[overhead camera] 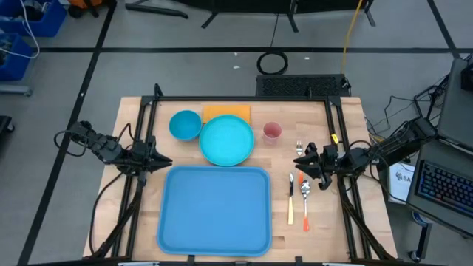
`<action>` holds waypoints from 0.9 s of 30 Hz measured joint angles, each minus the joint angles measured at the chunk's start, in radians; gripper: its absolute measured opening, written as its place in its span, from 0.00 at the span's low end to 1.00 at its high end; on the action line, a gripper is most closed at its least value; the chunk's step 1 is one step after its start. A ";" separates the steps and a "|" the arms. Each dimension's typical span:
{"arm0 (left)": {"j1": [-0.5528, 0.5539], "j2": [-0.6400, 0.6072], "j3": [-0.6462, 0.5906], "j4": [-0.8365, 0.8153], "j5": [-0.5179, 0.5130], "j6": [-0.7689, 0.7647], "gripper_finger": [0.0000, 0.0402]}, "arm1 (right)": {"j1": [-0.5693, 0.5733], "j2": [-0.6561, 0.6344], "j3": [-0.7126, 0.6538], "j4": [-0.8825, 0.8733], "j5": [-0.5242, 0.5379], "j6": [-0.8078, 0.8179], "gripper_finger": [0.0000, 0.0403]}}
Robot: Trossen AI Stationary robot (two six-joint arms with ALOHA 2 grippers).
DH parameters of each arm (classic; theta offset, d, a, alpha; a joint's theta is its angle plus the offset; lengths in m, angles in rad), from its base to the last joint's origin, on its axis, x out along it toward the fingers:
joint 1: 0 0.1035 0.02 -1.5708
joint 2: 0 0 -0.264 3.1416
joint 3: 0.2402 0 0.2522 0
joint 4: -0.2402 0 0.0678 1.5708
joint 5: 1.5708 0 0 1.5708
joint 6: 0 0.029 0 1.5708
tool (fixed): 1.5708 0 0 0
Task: Set up tray
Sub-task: Put the green plate on the blue tray
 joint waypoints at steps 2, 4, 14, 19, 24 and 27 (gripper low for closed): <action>0.000 0.000 0.000 0.000 0.000 0.000 0.14 | 0.000 0.001 0.000 -0.001 0.000 0.030 0.25; 0.000 0.000 0.000 0.000 0.000 0.000 0.14 | 0.000 0.002 0.000 0.000 0.000 0.038 0.25; 0.000 0.000 0.000 0.000 0.000 0.000 0.14 | 0.000 0.032 0.000 0.020 0.059 0.018 0.25; 0.000 0.000 0.000 0.000 0.000 0.000 0.14 | 0.000 0.064 0.000 0.008 0.058 0.030 0.25; 0.000 0.000 0.000 0.000 0.000 0.000 0.14 | 0.003 0.106 0.000 0.006 0.054 0.162 0.25; 0.000 0.000 0.000 0.000 0.000 0.000 0.14 | 0.009 0.135 0.001 0.012 0.056 0.211 0.25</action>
